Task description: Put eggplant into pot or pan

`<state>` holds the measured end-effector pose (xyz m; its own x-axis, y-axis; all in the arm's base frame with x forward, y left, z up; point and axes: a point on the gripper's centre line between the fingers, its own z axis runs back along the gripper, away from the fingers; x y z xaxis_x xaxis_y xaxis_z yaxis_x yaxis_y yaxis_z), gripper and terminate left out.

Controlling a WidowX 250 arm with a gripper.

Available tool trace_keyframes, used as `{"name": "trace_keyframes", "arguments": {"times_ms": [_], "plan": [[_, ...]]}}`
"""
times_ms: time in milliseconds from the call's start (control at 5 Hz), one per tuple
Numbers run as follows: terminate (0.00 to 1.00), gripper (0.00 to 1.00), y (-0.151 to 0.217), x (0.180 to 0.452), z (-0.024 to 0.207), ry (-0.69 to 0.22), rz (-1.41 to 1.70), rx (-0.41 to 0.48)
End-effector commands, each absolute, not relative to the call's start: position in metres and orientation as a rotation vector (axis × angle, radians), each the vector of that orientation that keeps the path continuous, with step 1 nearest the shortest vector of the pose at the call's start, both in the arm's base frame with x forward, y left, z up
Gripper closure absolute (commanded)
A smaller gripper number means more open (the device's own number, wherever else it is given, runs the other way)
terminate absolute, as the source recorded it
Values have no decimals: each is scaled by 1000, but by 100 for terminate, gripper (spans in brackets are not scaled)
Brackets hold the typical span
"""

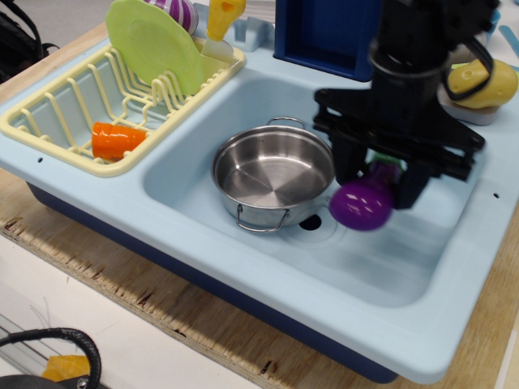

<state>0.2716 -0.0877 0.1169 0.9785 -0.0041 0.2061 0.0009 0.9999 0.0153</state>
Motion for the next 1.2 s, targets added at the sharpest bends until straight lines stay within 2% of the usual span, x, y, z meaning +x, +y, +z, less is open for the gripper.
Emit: {"name": "trace_keyframes", "arguments": {"times_ms": [0,200,600,800,1000], "plan": [[0,100,-56,287,139,-287,34,21],[0,100,-38,287,142,-296,50,32],[0,100,-16,277,136,-255,84,42],[0,0,-14,274,131,-212,86,15],[0,0,-14,274,131,-212,86,15]]}}
